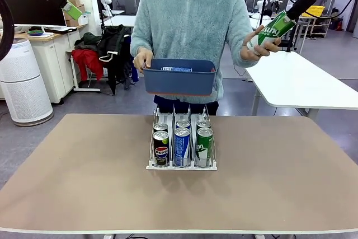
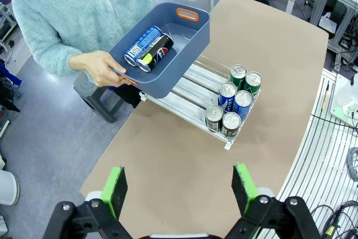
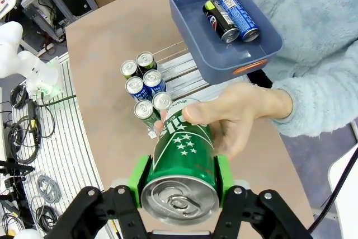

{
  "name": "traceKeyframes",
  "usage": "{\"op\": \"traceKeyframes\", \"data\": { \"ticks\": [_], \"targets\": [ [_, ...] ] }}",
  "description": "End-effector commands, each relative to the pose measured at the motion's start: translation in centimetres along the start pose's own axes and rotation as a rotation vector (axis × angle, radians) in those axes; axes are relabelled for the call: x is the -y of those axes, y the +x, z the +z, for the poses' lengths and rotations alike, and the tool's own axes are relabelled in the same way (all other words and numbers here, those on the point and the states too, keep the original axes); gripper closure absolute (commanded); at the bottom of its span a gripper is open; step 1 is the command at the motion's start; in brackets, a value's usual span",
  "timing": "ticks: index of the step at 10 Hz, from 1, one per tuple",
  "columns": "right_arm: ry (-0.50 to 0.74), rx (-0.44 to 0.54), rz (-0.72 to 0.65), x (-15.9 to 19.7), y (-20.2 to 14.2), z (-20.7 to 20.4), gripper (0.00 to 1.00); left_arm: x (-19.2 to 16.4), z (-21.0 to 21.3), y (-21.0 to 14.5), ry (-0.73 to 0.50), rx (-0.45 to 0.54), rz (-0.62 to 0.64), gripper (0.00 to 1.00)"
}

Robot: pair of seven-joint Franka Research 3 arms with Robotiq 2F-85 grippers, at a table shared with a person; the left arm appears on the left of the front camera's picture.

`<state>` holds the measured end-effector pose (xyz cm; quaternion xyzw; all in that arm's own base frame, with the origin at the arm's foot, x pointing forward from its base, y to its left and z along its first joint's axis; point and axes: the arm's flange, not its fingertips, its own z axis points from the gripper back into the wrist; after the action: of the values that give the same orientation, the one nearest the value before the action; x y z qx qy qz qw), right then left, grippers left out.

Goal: Fill the beverage cans into the dispenser.
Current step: Place the picked Sprite in the line of the Automatic Can Dispenser with the same cans.

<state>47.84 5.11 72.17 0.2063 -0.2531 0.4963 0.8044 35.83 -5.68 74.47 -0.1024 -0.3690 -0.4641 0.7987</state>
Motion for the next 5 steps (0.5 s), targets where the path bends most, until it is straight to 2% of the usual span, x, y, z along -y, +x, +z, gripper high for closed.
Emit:
{"op": "traceKeyframes", "data": {
  "ticks": [1, 5],
  "targets": [
    [-0.003, -0.011, 0.004, -0.04, 0.00, -0.11, 1.00, -0.13, -0.06, -0.03, 0.003, 0.008, -0.001, 0.00],
    [-0.003, -0.011, 0.004, -0.04, 0.00, -0.11, 1.00, -0.13, -0.06, -0.03, 0.003, 0.008, -0.001, 0.00]
  ]
}}
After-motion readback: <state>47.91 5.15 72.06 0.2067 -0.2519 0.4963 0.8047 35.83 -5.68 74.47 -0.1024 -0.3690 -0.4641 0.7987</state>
